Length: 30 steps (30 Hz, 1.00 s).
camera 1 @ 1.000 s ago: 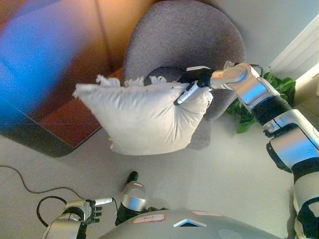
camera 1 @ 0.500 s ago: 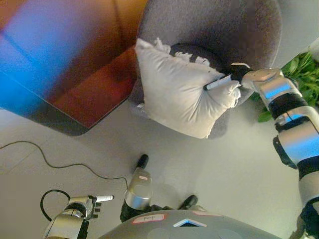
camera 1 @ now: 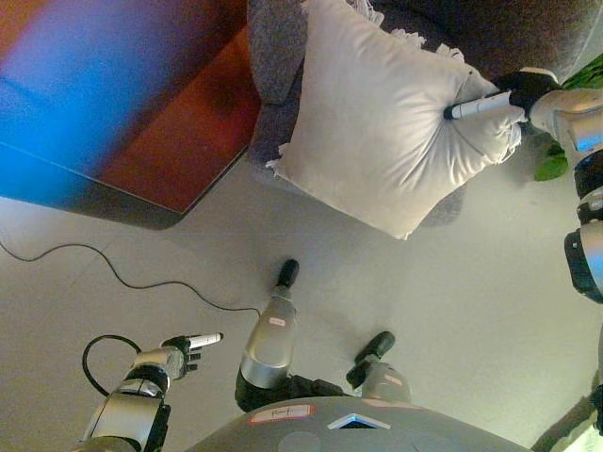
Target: Pick up the pillow and put it on the sofa.
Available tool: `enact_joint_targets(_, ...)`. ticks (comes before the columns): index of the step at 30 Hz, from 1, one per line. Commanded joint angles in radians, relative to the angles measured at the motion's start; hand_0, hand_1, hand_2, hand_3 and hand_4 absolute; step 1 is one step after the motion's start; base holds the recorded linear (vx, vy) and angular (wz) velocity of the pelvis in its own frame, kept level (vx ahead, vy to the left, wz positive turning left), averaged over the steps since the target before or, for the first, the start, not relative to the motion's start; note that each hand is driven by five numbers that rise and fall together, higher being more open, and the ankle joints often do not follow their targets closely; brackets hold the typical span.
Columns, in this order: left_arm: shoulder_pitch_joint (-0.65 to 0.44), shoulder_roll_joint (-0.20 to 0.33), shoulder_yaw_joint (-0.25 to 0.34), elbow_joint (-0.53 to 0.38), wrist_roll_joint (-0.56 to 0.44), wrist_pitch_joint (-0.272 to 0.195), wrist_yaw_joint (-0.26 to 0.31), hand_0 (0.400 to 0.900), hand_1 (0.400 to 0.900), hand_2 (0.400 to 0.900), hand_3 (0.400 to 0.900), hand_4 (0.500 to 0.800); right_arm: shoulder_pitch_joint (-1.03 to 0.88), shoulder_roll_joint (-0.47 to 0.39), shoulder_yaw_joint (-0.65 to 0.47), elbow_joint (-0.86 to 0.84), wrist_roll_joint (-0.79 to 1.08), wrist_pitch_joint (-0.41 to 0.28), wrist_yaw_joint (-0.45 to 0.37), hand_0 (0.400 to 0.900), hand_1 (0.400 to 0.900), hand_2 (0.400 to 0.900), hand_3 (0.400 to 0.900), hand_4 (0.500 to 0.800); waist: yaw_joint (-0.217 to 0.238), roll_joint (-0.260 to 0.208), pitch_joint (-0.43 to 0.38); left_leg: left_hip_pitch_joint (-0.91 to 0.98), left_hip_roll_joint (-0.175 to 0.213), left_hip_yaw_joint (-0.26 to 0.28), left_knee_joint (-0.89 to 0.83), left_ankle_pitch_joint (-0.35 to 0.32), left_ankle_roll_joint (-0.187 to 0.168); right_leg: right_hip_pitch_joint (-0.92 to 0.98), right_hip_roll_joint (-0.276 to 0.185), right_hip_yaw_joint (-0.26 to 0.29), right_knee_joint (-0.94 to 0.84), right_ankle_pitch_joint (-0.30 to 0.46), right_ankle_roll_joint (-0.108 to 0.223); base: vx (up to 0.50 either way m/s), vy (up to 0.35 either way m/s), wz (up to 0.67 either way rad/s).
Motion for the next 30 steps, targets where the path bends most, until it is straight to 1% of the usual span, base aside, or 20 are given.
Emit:
enact_joint_targets(1, 0.074, 0.036, -0.088, 0.037, 0.0, -0.009, -0.009, 0.9, 0.9, 0.9, 0.9, 0.8, -0.217, -0.092, 0.045, -0.028, -0.028, -0.134, -0.152, 0.633, 0.633, 0.633, 0.633, 0.64, 0.027, 0.015, -0.045, 0.101, 0.026, 0.021, -0.118, -0.019, 0.006, -0.05, -0.118, 0.055, 0.053, 0.068, 0.059, 0.0, 0.076, -0.05)
enact_joint_targets(2, 0.081, 0.031, -0.08, 0.041, 0.006, -0.017, -0.013, 0.9, 0.9, 0.9, 0.9, 0.8, -0.226, -0.094, 0.047, -0.024, -0.024, -0.131, -0.188, 0.9, 0.9, 0.9, 0.9, 0.8, 0.026, 0.019, -0.048, 0.106, 0.025, 0.023, -0.122, -0.019, 0.006, -0.05, -0.118, 0.056, 0.053, 0.067, 0.059, 0.01, 0.081, -0.06)
enact_joint_targets(5, 0.093, 0.032, -0.068, 0.047, 0.018, -0.029, -0.029, 0.9, 0.9, 0.9, 0.9, 0.8, -0.243, -0.104, 0.047, -0.015, -0.047, -0.109, -0.191, 0.9, 0.9, 0.9, 0.9, 0.8, 0.025, 0.022, -0.061, 0.116, 0.023, 0.025, -0.13, -0.017, 0.006, -0.047, -0.12, 0.056, 0.055, 0.066, 0.058, 0.01, 0.049, 0.0)
enact_joint_targets(7, 0.101, 0.033, -0.065, 0.045, 0.024, -0.032, -0.036, 0.9, 0.9, 0.9, 0.9, 0.8, -0.246, -0.112, 0.054, -0.015, -0.058, -0.107, -0.196, 0.9, 0.9, 0.9, 0.9, 0.8, 0.025, 0.022, -0.065, 0.121, 0.022, 0.024, -0.132, -0.016, 0.006, -0.046, -0.122, 0.056, 0.057, 0.065, 0.058, 0.02, 0.007, 0.01)
enact_joint_targets(13, 0.142, 0.039, -0.044, 0.08, 0.063, -0.067, -0.065, 0.9, 0.9, 0.9, 0.9, 0.8, -0.247, -0.134, 0.076, -0.004, -0.087, -0.1, -0.19, 0.9, 0.9, 0.9, 0.9, 0.8, 0.025, 0.011, -0.102, 0.16, 0.032, 0.029, -0.137, -0.02, 0.002, -0.011, -0.116, 0.051, 0.055, 0.055, 0.057, 0.07, 0.007, -0.01)
enact_joint_targets(15, 0.148, 0.039, -0.044, 0.088, 0.067, -0.069, -0.066, 0.9, 0.9, 0.9, 0.9, 0.8, -0.251, -0.136, 0.083, 0.002, -0.098, -0.095, -0.2, 0.9, 0.9, 0.9, 0.9, 0.8, 0.025, 0.008, -0.11, 0.172, 0.035, 0.031, -0.14, -0.02, 0.0, 0.0, -0.114, 0.048, 0.051, 0.053, 0.058, 0.06, -0.008, -0.02)
enact_joint_targets(19, 0.167, 0.04, -0.03, 0.11, 0.097, -0.082, -0.069, 0.9, 0.9, 0.9, 0.9, 0.8, -0.249, -0.152, 0.08, 0.017, -0.123, -0.073, -0.269, 0.9, 0.9, 0.9, 0.9, 0.8, 0.028, -0.002, -0.135, 0.198, 0.042, 0.032, -0.144, -0.024, -0.003, 0.028, -0.106, 0.043, 0.044, 0.049, 0.056, 0.08, -0.022, 0.02)
enact_joint_targets(20, 0.171, 0.042, -0.028, 0.114, 0.101, -0.082, -0.067, 0.9, 0.9, 0.9, 0.9, 0.8, -0.25, -0.157, 0.081, 0.017, -0.127, -0.057, -0.297, 0.9, 0.9, 0.9, 0.9, 0.8, 0.028, -0.006, -0.142, 0.205, 0.044, 0.034, -0.146, -0.024, -0.003, 0.037, -0.103, 0.042, 0.041, 0.047, 0.056, 0.08, -0.031, 0.03)
enact_joint_targets(23, 0.18, 0.043, -0.019, 0.127, 0.116, -0.089, -0.063, 0.9, 0.9, 0.9, 0.9, 0.8, -0.249, -0.165, 0.069, 0.021, -0.099, -0.024, -0.348, 0.9, 0.9, 0.9, 0.9, 0.8, 0.028, -0.015, -0.156, 0.218, 0.05, 0.038, -0.149, -0.027, -0.005, 0.054, -0.096, 0.04, 0.033, 0.044, 0.056, 0.05, -0.045, 0.0)
enact_joint_targets(26, 0.196, 0.045, -0.006, 0.142, 0.134, -0.103, -0.056, 0.9, 0.9, 0.9, 0.9, 0.8, -0.241, -0.184, 0.058, 0.02, -0.07, 0.005, -0.36, 0.9, 0.9, 0.9, 0.9, 0.8, 0.025, -0.027, -0.176, 0.236, 0.058, 0.045, -0.154, -0.029, -0.009, 0.073, -0.085, 0.038, 0.025, 0.041, 0.057, 0.05, -0.053, -0.01)
enact_joint_targets(30, 0.201, 0.048, 0.01, 0.151, 0.135, -0.111, -0.031, 0.9, 0.9, 0.9, 0.9, 0.8, -0.201, -0.212, 0.023, 0.02, -0.033, 0.047, -0.34, 0.9, 0.9, 0.9, 0.9, 0.8, 0.018, -0.045, -0.204, 0.251, 0.062, 0.052, -0.159, -0.034, -0.01, 0.095, -0.074, 0.04, 0.012, 0.036, 0.057, 0.04, -0.062, -0.03)
